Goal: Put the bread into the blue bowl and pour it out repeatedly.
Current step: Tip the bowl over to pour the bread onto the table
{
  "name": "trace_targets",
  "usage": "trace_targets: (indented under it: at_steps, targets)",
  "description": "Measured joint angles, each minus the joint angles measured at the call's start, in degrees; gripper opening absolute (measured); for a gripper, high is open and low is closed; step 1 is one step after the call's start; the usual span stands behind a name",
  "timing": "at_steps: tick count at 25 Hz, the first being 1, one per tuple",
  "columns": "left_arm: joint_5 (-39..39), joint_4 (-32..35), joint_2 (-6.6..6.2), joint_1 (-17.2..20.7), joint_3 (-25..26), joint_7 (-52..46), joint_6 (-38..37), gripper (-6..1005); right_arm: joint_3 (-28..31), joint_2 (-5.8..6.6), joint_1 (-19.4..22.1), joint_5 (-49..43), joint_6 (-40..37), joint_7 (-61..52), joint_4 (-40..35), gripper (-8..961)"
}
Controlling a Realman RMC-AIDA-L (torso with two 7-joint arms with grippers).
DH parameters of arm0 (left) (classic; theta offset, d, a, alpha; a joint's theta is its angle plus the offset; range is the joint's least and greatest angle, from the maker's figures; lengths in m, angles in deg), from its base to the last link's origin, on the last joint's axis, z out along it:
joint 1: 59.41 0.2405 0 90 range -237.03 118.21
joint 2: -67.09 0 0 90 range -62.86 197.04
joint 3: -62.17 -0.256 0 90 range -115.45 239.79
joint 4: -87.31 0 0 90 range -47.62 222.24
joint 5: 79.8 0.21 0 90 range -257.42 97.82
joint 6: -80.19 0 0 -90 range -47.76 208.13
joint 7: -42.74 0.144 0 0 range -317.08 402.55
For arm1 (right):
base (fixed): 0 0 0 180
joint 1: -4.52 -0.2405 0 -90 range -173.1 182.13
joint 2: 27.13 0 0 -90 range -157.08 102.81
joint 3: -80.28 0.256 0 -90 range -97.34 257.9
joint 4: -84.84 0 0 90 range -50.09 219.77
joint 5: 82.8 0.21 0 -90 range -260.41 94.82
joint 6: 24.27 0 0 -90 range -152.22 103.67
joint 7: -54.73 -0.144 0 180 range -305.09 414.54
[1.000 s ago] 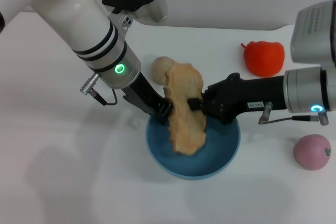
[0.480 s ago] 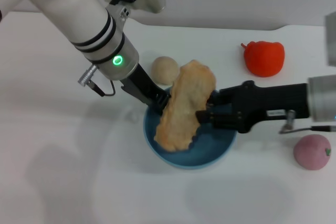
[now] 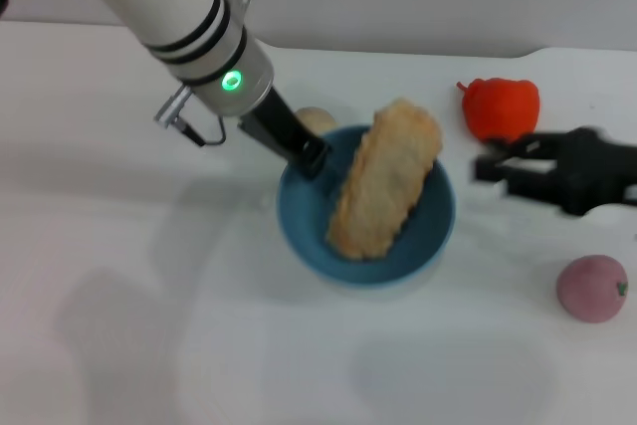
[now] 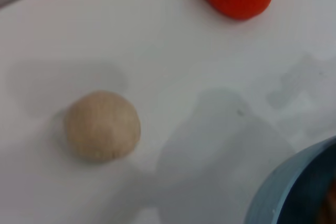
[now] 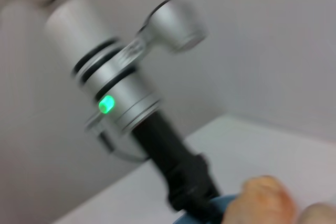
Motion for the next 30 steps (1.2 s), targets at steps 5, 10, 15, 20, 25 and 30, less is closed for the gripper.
trace_targets:
  at_steps: [5,10,15,20,25,30]
  targets:
    - [-0.09,2.56,0.27,0.71,-1.18,0.74,5.56,19,11.72,0.37,2.79,0.99,-0.99,1.02,4.06,411]
    - [-0.89,1.78,0.66,0.78,-5.49,3.04,16.37,19,20.55,1.11,6.37,-0.03,0.18,3.74,9.49,411]
    - [-0.76,1.64,0.75,1.96,-15.57,3.01,28.11,20,24.75,0.94,8.54,-3.77,0.29,3.80,11.61,411]
    - [-0.64,-0.90,0.87,2.57,-22.43,2.49,40.69,20,25.34,0.95,9.02,-5.56,1.15,3.61,13.39,411]
    - [-1.04,-8.02,1.20,1.98,-25.79,1.84,51.89,20,25.49,0.87,9.49,-5.63,1.37,3.27,14.33,411]
    - [-1.18,-12.55,1.21,2.42,-29.98,0.83,62.00,19,26.65,0.84,10.20,-5.67,1.25,3.19,14.86,410]
